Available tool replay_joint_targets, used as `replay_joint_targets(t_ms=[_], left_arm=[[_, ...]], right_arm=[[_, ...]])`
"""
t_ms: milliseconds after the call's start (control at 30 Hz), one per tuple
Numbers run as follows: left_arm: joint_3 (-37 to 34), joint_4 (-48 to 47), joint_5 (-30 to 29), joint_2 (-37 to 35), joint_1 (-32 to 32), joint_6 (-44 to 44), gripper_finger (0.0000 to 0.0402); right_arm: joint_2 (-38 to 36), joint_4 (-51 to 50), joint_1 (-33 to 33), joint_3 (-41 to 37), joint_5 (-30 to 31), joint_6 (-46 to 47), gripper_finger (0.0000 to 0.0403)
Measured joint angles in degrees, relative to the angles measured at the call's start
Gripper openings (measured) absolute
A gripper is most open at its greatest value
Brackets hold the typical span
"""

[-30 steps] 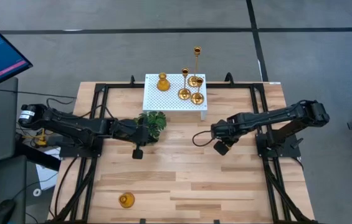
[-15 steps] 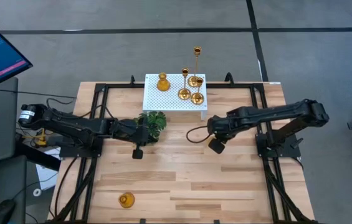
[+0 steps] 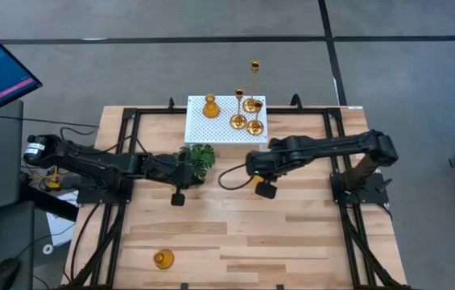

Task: Pick & Place candle stick holders
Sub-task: Put the top yellow glass candle holder on the shelf

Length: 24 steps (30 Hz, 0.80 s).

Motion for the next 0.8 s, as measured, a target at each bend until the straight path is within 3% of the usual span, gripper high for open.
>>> replay_joint_targets(t_ms=[433, 667, 800], left_arm=[[0.00, -0.01, 0.00, 0.00, 0.01, -2.77, 0.0005], [0.00, -1.02, 0.00, -0.02, -0.33, -4.72, 0.0006], [0.00, -2.01, -0.26, -0.02, -0.60, -4.70, 0.0004]], right_arm=[[16.00, -5.01, -2.45, 26.97, 0.67, -23.31, 0.0011], [21.76, -9.74, -6.94, 42.51, 0.99, -30.57, 0.0011], [21.94, -8.05, -8.89, 41.59, 0.20, -35.55, 0.0011]])
